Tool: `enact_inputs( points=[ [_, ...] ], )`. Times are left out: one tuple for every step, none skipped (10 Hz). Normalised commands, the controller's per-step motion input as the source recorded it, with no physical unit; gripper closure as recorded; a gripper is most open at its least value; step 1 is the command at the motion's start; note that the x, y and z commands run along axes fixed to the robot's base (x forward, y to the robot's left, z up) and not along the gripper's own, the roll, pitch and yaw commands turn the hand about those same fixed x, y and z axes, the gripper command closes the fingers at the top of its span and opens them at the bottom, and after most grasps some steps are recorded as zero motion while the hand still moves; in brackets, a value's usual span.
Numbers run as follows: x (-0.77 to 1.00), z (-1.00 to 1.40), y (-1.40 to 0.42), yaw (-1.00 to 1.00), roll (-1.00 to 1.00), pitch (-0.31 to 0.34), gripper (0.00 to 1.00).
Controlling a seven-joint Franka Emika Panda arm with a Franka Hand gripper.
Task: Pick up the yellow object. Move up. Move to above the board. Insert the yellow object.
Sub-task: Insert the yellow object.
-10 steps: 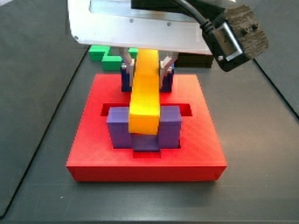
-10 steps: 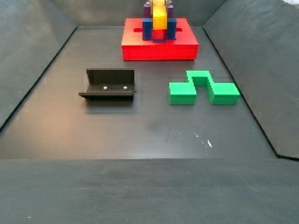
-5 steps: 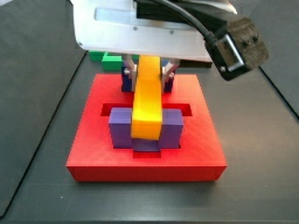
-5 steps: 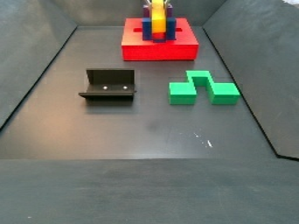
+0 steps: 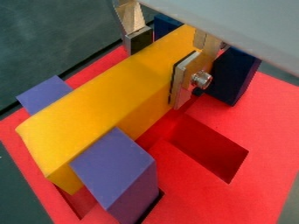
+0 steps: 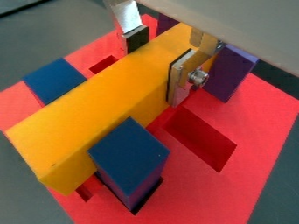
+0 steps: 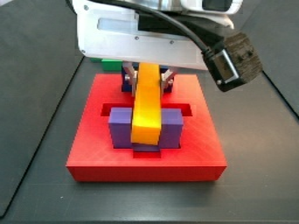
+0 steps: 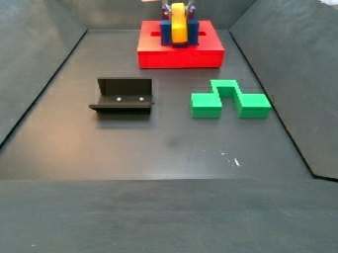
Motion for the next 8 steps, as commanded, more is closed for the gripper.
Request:
enact_inputs(
  points=[
    [0.00, -0.20, -0.09, 0.12, 0.17, 0.000, 1.00],
    [0.00, -0.20, -0.07, 0.11, 0.17, 0.000, 1.00],
    [0.00, -0.22, -0.05, 0.11, 0.17, 0.000, 1.00],
    [0.00, -0.21, -0.05, 0.10, 0.15, 0.000, 1.00],
    [0.00, -0.17, -0.07, 0.03, 0.07, 0.000, 1.00],
    [0.00, -0.15, -0.06, 0.00, 0.04, -0.004, 1.00],
    [0.00, -0.15, -0.09, 0.00, 0.02, -0.014, 1.00],
    [0.00, -0.10, -0.13, 0.00, 0.02, -0.011, 1.00]
  ],
)
